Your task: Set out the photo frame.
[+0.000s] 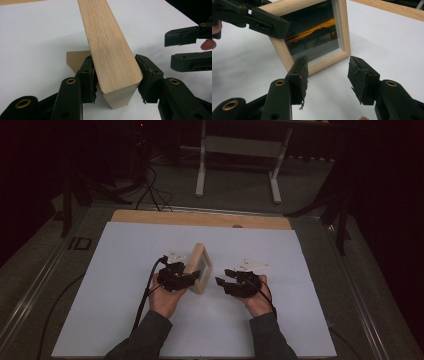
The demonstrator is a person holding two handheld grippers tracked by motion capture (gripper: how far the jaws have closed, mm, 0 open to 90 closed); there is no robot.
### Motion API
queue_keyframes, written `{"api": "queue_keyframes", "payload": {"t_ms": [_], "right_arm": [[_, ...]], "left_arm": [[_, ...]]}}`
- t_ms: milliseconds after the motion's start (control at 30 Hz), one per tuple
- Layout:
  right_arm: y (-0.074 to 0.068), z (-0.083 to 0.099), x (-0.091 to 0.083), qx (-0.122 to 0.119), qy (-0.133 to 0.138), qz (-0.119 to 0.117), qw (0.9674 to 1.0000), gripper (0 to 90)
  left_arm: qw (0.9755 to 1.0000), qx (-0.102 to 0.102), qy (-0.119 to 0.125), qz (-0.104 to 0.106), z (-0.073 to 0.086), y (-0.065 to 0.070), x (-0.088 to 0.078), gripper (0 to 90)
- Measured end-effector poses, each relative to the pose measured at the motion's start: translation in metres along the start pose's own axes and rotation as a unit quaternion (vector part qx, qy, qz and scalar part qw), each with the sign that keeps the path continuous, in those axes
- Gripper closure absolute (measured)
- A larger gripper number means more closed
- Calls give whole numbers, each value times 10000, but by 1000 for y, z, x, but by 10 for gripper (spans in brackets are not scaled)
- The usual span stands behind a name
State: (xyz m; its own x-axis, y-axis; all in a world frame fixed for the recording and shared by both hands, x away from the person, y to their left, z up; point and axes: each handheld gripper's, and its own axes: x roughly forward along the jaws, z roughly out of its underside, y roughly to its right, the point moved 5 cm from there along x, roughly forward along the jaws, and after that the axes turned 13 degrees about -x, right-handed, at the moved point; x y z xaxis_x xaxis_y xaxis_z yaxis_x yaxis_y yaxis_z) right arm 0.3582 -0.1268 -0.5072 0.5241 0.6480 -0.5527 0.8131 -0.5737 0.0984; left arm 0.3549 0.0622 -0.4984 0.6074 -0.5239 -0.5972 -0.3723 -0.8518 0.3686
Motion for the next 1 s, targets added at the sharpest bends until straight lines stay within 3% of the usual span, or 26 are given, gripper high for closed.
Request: {"api": "queue_keyframes", "payload": {"t_ms": [200,600,1000], "right_arm": [[0,0,0,18,14,10,10000,497],[2,-3,-3,97,118,75,9999,497],[4,-17,-4,13,267,148,9995,508]], "left_arm": [[10000,29,7,6,0,0,0,563],[9993,368,-16,67,2,5,-1,592],[9981,616,-43,55,3,4,-4,599]]}}
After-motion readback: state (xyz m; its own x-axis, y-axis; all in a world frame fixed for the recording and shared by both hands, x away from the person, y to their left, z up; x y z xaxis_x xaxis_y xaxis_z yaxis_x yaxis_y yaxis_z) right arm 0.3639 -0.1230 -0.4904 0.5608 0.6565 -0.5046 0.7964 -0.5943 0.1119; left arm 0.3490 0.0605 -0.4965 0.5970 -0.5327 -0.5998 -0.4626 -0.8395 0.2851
